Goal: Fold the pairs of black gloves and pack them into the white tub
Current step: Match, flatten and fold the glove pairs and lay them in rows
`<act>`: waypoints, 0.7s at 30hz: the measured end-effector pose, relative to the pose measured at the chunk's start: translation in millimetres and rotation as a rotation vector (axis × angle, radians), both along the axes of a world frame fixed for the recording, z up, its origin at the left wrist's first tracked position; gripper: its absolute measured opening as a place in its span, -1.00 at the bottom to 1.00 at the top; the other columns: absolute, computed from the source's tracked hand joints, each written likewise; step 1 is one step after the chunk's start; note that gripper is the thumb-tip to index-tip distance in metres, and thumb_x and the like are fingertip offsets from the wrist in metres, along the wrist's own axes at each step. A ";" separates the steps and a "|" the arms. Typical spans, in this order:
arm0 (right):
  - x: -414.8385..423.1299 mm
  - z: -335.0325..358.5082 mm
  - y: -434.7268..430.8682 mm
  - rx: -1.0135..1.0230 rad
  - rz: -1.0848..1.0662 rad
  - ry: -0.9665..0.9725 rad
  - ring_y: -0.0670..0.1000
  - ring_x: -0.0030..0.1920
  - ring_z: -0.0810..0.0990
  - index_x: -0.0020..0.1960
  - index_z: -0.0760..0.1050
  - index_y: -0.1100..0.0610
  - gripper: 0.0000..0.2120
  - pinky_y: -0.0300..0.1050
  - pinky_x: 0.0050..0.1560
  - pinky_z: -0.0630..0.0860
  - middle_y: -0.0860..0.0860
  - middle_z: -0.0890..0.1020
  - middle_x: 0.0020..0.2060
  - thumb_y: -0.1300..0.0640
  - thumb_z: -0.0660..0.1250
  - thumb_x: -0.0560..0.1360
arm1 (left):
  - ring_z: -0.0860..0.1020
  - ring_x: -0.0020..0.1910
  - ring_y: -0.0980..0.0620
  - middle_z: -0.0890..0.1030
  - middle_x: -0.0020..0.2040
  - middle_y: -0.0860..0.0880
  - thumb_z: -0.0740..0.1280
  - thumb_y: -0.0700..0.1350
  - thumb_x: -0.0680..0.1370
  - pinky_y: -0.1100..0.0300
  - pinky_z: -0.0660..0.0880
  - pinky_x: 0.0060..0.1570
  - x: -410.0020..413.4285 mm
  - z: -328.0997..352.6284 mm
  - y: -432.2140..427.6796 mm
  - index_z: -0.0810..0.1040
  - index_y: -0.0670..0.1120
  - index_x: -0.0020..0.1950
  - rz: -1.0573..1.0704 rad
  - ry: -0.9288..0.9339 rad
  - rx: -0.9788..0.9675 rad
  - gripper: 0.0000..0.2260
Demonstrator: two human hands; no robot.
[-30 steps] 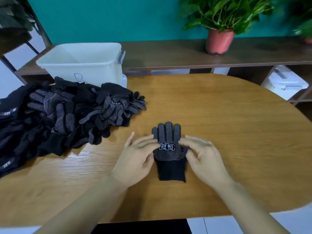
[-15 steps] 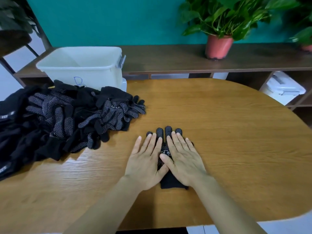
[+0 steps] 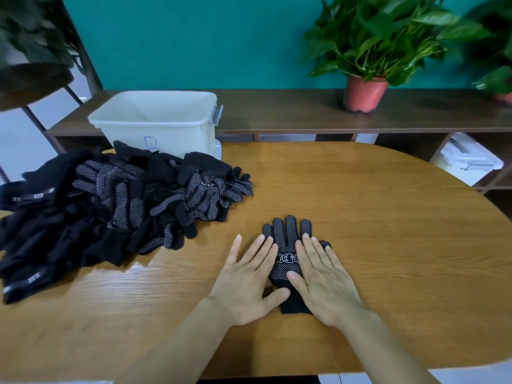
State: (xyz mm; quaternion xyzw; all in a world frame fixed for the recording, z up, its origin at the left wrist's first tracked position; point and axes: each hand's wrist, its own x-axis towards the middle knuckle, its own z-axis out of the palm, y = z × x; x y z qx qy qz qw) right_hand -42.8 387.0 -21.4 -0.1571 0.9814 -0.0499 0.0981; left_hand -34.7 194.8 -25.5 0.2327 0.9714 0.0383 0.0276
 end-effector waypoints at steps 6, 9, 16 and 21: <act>-20.2 31.6 -32.1 -0.155 -0.017 0.206 -0.01 0.59 0.00 0.60 0.04 0.12 -0.07 -0.11 0.53 -0.25 0.05 0.17 0.57 -0.33 -0.53 0.44 | -0.28 0.55 0.24 -0.10 0.62 0.08 -0.25 0.35 0.57 0.04 -0.36 0.52 -1.8 20.2 -48.1 -0.10 -0.04 0.63 0.128 0.148 0.244 -0.27; -38.1 49.0 -56.3 -0.205 0.033 0.264 0.02 0.55 0.15 0.56 0.20 0.13 -0.43 -0.11 0.52 -0.17 0.06 0.36 0.49 -0.15 -0.12 0.67 | -0.12 0.58 0.23 0.06 0.60 0.08 -0.16 0.32 0.60 0.09 -0.33 0.53 -7.8 33.4 -84.6 0.09 -0.05 0.62 0.175 0.214 0.348 -0.31; -92.9 69.0 -113.3 -0.266 0.075 0.386 0.09 0.42 0.37 0.43 0.42 0.14 -0.62 0.02 0.41 0.21 0.06 0.61 0.24 0.10 0.22 0.63 | 0.31 0.48 0.15 0.46 0.45 0.01 -0.05 0.23 0.67 0.26 0.01 0.52 -39.3 49.7 -166.4 0.50 -0.10 0.43 0.221 0.381 0.399 -0.42; -147.1 84.4 -145.1 -0.250 0.100 0.443 0.08 0.40 0.36 0.34 0.50 0.11 -0.69 -0.02 0.35 0.21 0.02 0.64 0.18 0.15 0.22 0.62 | 0.46 0.40 0.00 0.55 0.37 -0.06 0.13 0.05 0.63 0.04 0.32 0.42 -90.2 68.6 -186.6 0.56 -0.16 0.36 0.191 0.482 0.352 -0.56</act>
